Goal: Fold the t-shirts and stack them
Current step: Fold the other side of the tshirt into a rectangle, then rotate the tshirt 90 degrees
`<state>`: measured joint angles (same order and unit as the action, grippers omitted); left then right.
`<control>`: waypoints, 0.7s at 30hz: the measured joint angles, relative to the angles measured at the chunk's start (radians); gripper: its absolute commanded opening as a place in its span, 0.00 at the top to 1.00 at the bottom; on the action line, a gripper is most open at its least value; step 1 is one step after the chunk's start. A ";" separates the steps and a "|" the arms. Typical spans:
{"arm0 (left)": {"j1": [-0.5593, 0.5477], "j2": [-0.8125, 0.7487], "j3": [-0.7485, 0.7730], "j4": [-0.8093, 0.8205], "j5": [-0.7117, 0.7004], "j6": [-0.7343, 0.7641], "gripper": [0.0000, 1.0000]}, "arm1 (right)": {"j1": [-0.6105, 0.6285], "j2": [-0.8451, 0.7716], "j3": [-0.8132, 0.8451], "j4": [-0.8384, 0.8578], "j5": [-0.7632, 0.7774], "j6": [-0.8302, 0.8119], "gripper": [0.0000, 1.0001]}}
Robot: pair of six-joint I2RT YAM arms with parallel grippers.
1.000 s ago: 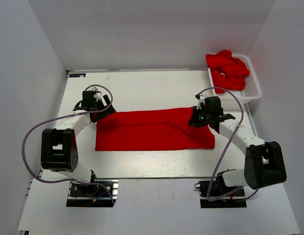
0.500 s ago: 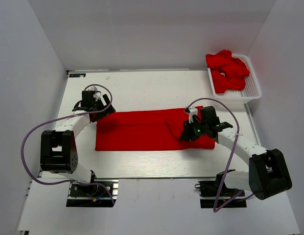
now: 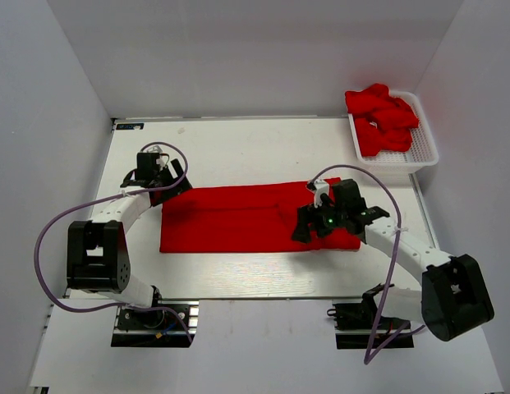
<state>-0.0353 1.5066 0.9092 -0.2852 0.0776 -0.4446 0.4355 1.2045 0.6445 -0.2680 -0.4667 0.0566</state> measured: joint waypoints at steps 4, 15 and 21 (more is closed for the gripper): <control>0.000 0.000 0.000 0.000 0.000 0.000 0.00 | -0.002 0.062 0.036 0.054 0.055 0.047 0.10; 0.000 -0.004 0.000 -0.012 -0.003 0.010 0.00 | -0.002 0.295 0.081 0.150 0.118 0.095 0.10; 0.000 -0.005 0.000 -0.022 -0.008 0.011 0.00 | 0.002 0.309 0.081 0.222 0.033 0.105 0.10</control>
<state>-0.0353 1.5017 0.9092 -0.3069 0.0692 -0.4339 0.4370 1.5139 0.7258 -0.0460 -0.4339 0.1619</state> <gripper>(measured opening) 0.997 0.902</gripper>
